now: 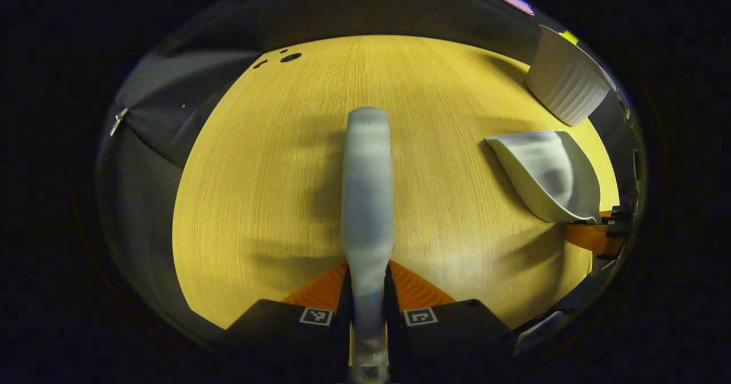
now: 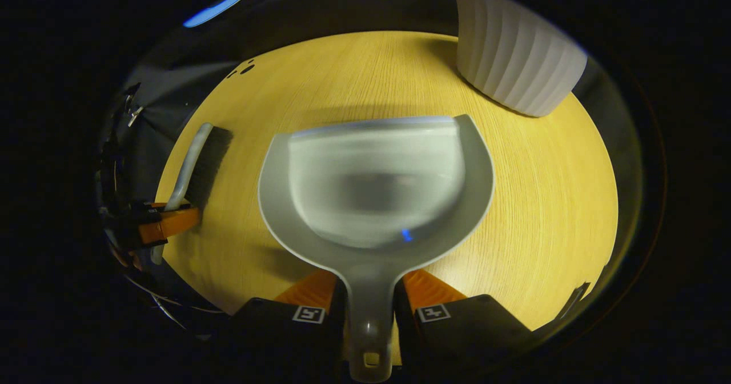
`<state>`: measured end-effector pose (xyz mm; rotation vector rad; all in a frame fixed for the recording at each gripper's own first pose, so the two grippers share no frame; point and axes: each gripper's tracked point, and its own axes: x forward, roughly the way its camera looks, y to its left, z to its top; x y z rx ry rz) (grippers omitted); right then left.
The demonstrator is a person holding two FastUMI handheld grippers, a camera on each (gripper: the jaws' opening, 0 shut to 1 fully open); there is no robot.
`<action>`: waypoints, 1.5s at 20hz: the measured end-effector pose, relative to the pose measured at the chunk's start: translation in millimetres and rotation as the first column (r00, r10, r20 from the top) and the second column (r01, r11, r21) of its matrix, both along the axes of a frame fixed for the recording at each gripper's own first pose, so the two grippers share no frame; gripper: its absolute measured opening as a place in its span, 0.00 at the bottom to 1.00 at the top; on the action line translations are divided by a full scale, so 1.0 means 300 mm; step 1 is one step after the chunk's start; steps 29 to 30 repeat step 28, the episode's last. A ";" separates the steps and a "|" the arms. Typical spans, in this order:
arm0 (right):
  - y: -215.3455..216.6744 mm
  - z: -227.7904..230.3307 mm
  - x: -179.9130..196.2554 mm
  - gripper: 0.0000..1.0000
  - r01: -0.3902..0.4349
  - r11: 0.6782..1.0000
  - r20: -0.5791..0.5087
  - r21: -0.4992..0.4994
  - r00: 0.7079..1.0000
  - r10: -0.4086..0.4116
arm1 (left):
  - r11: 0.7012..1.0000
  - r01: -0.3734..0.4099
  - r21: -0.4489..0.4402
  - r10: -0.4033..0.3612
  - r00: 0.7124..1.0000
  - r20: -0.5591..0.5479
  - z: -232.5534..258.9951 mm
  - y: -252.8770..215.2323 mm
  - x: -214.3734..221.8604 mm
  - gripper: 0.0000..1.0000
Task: Pick up the small broom and dustpan from the desktop, sweep the trash into the dustpan with the broom, and then empty the trash into the garbage bin.
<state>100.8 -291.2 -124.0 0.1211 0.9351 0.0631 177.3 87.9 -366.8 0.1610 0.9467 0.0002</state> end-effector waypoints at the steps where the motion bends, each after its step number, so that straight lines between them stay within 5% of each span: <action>1: 0.004 0.003 0.000 0.51 0.009 1.000 0.005 0.012 1.000 -0.009 | 1.000 -0.013 0.012 0.013 1.000 -0.001 0.005 0.013 -0.005 0.33; 2: 0.010 0.012 -0.003 0.69 0.017 0.999 0.011 0.033 1.000 -0.018 | 1.000 -0.025 0.007 0.025 1.000 0.003 0.013 0.010 -0.011 0.33; 4: 0.024 0.046 -0.001 0.83 0.041 0.996 0.037 0.078 0.998 -0.044 | 0.999 -0.044 -0.016 0.044 0.998 0.035 0.054 0.007 -0.029 0.51; 6: 0.020 0.084 0.004 1.00 0.071 0.992 0.072 0.100 0.994 -0.079 | 0.998 -0.046 -0.043 0.050 0.996 0.078 0.106 -0.004 -0.049 0.82; 7: 0.015 0.104 -0.002 1.00 0.081 0.991 0.089 0.107 0.992 -0.091 | 0.998 -0.043 -0.053 0.048 0.994 0.094 0.129 -0.010 -0.065 0.98; 10: -0.032 0.250 -0.020 0.99 0.134 0.983 0.219 0.126 0.963 -0.159 | 0.998 -0.031 -0.051 0.041 0.980 0.194 0.253 -0.020 -0.112 0.96; 13: -0.068 0.438 -0.034 0.99 0.172 0.971 0.381 0.165 0.897 -0.224 | 0.997 -0.020 -0.070 0.043 0.940 0.338 0.410 -0.044 -0.171 0.96; 19: -0.097 0.782 -0.158 0.99 0.184 0.979 0.658 0.085 0.727 -0.193 | 0.997 0.003 -0.080 0.048 0.777 0.628 0.713 -0.063 -0.352 0.96; 23: -0.037 0.962 -0.297 0.99 0.148 0.986 0.783 0.075 0.603 -0.150 | 0.999 0.027 0.020 -0.032 0.619 0.784 0.883 -0.082 -0.466 0.96; 26: 0.007 1.020 -0.374 0.98 0.104 0.995 0.830 -0.003 0.555 -0.056 | 0.996 0.075 0.041 -0.074 0.518 0.852 0.977 -0.160 -0.557 0.95; 28: 0.014 1.074 -0.419 0.99 0.126 0.990 0.865 -0.057 0.501 -0.014 | 0.994 0.107 0.036 -0.084 0.486 0.870 1.002 -0.197 -0.614 0.96; 30: 0.014 1.074 -0.419 0.99 0.126 0.990 0.865 -0.057 0.501 -0.014 | 0.994 0.107 0.036 -0.084 0.486 0.870 1.002 -0.197 -0.614 0.96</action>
